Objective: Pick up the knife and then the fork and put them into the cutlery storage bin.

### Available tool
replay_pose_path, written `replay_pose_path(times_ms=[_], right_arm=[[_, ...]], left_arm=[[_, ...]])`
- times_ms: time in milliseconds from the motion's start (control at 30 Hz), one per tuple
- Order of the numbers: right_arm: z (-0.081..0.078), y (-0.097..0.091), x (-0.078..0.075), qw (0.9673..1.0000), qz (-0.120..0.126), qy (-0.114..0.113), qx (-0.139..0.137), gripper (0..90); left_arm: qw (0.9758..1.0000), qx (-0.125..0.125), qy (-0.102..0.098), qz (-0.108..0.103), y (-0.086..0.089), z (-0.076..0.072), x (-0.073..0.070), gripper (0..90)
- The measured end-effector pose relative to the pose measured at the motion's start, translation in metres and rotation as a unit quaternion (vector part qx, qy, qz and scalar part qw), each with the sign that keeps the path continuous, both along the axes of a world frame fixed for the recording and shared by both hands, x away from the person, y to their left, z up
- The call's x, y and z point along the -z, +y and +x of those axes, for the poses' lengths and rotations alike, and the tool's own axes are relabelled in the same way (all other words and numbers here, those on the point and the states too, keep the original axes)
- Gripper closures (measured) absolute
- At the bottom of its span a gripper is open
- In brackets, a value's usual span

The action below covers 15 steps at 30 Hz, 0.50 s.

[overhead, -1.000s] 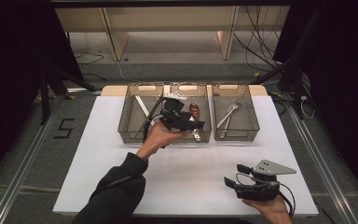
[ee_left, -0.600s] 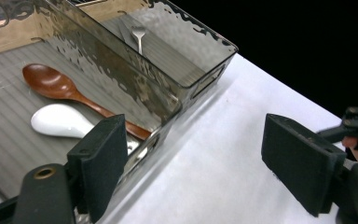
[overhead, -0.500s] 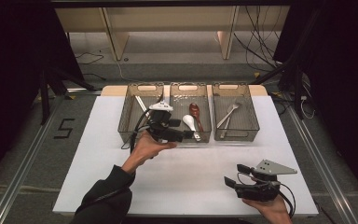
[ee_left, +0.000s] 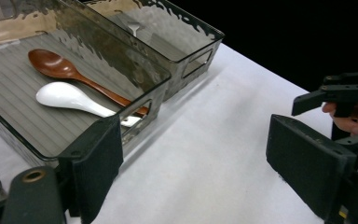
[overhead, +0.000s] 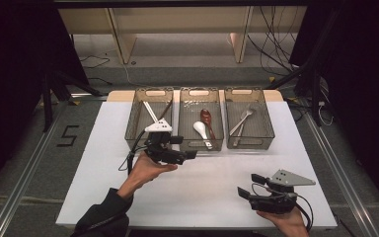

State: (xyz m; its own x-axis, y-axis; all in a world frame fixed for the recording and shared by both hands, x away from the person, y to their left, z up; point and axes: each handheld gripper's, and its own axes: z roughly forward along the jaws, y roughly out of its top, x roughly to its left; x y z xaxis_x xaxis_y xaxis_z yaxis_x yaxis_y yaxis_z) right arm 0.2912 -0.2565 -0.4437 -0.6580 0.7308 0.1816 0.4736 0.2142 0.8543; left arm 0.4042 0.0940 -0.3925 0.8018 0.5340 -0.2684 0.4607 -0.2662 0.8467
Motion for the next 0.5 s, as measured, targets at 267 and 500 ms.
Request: replay_pose_path(times_ms=[267, 500], right_arm=[[-0.001, 0.001, -0.001, 1.0000, 0.000, -0.002, 0.000, 28.6], [0.000, 0.002, 0.000, 1.0000, -0.001, -0.003, 0.000, 28.6]], left_arm=[[0.9999, -0.009, -0.007, -0.013, 0.015, -0.017, 0.004, 18.0], [0.9996, -0.018, -0.010, -0.019, 0.031, -0.033, 0.013, 18.0]])
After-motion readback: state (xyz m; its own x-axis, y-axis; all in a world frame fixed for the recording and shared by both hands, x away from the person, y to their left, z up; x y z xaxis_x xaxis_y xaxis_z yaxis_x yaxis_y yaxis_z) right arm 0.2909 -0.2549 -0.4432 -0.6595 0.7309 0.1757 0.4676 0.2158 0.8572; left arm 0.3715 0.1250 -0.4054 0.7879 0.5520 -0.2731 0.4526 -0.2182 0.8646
